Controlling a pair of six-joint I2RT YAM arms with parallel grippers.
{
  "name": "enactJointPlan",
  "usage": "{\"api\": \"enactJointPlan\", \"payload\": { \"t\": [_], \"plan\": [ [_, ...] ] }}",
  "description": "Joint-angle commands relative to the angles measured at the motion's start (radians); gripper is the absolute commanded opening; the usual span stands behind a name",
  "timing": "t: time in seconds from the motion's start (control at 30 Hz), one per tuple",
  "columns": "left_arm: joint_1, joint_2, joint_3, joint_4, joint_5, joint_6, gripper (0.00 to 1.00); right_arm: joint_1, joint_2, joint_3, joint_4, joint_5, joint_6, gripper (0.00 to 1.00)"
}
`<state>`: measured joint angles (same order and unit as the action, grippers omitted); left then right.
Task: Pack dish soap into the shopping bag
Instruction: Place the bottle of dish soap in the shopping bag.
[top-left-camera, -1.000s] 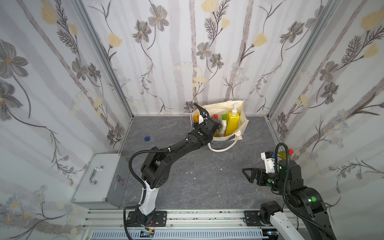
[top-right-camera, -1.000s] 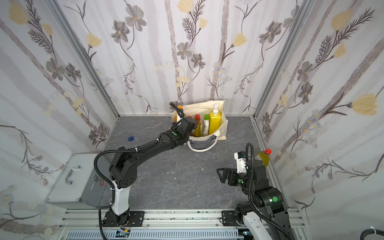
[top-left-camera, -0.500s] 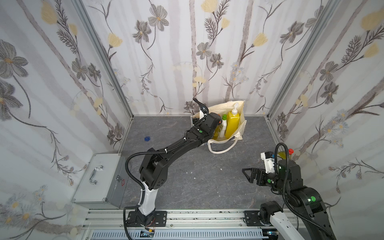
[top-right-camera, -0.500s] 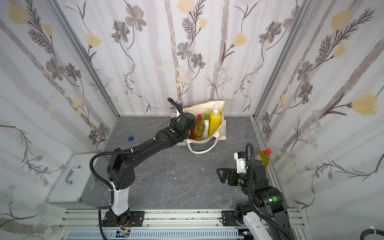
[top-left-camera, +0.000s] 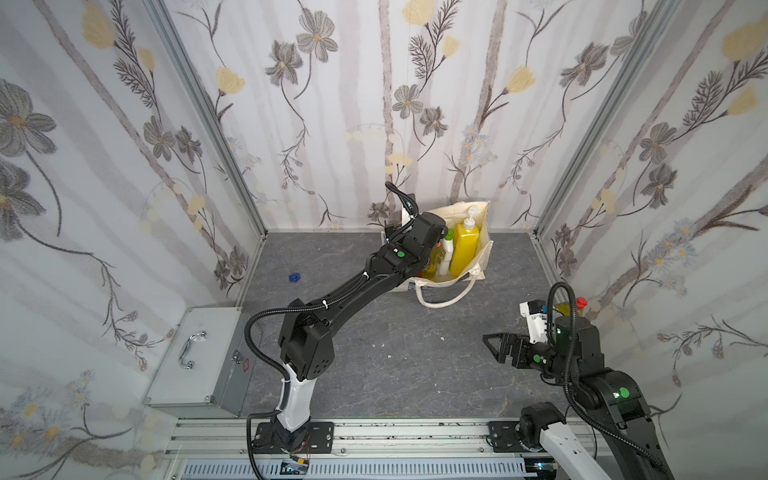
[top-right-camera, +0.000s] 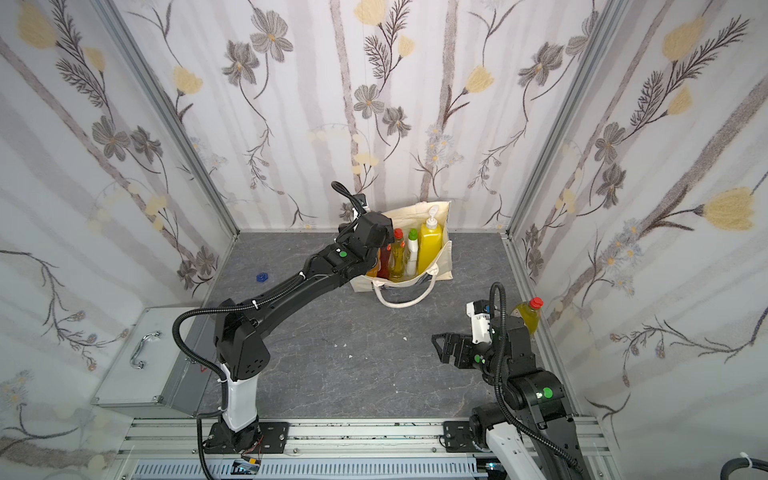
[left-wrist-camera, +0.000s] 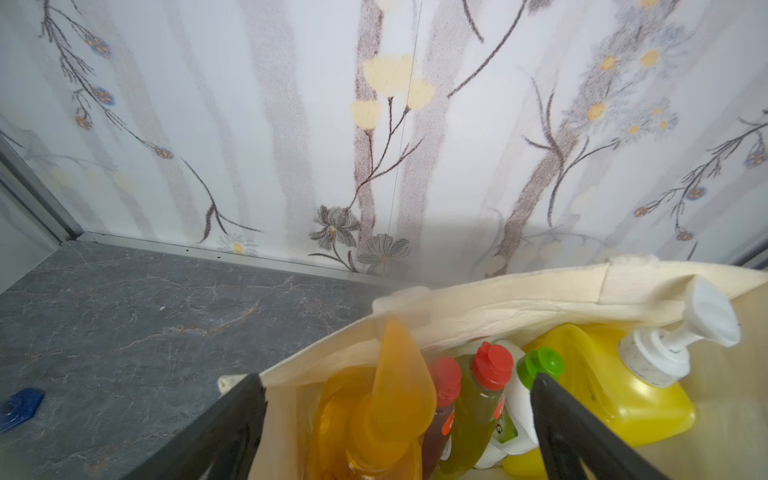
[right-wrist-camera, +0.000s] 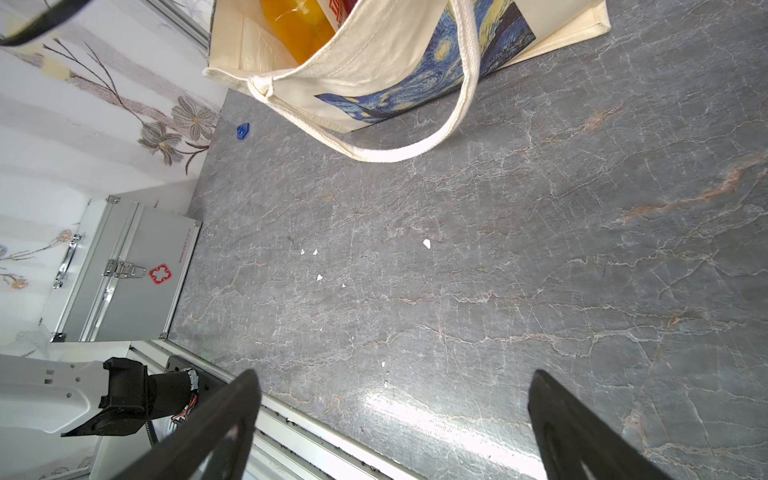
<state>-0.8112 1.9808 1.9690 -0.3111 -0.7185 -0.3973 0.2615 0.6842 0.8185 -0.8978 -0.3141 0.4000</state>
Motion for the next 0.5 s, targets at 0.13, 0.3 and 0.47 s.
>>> {"api": "enactJointPlan", "payload": {
  "t": [0.13, 0.3, 0.47],
  "plan": [
    [0.008, -0.026, 0.187, -0.319, 0.011, -0.049, 1.0, 0.0, 0.067, 0.054, 0.078, -0.044, 0.043, 1.0],
    [0.074, -0.051, 0.296, -0.602, 0.162, -0.137, 1.0, -0.001, 0.154, 0.146, 0.077, -0.003, 0.048, 1.0],
    [0.164, -0.098, 0.228, -0.778, 0.403, -0.168, 1.0, -0.008, 0.262, 0.227, 0.086, 0.021, 0.077, 1.0]
  ]
}}
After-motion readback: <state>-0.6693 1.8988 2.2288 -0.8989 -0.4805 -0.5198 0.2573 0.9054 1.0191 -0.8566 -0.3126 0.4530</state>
